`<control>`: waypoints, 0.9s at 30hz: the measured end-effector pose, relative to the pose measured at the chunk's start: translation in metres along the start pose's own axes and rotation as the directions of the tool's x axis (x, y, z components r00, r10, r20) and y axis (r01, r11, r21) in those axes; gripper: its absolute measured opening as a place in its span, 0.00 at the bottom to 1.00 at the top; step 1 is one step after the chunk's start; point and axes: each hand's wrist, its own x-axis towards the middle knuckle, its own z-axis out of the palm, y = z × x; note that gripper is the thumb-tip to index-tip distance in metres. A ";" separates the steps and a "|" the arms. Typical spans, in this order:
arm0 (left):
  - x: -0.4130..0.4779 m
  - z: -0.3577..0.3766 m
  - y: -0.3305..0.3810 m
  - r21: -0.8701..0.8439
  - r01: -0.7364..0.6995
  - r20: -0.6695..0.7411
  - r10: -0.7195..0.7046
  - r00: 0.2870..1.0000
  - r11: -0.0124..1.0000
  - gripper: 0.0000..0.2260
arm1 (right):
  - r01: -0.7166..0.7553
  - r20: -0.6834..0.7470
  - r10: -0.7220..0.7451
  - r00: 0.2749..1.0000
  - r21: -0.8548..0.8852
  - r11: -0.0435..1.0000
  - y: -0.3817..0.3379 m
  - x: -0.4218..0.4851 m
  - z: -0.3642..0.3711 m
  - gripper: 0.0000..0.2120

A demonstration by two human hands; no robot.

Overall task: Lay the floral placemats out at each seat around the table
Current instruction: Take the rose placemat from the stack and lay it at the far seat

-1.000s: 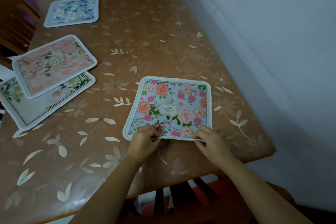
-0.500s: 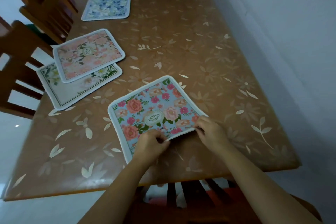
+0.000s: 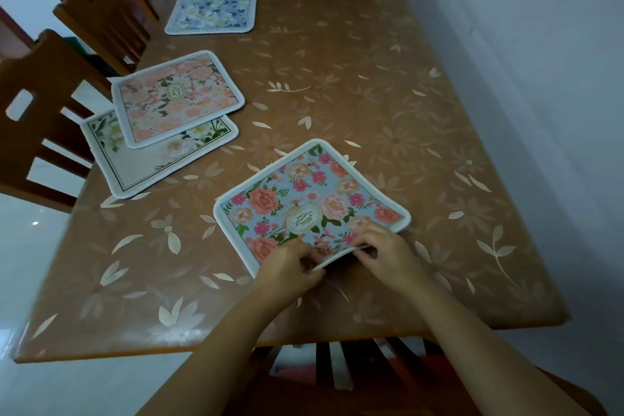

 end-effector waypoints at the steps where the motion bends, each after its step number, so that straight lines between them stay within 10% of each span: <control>1: -0.002 -0.002 -0.001 -0.026 -0.005 -0.003 0.005 1.000 1.000 0.03 | -0.025 -0.023 0.025 0.999 -0.011 1.000 0.004 0.000 -0.004 0.03; 16: 0.007 0.010 0.027 -0.367 0.035 -0.155 -0.098 0.983 0.930 0.13 | -0.021 0.019 0.019 1.000 0.110 0.994 -0.014 -0.006 -0.019 0.05; 27: 0.010 0.025 0.017 -0.192 -0.080 -0.014 0.079 0.997 0.978 0.05 | -0.341 -0.052 0.397 0.916 0.416 0.843 0.044 -0.034 -0.046 0.15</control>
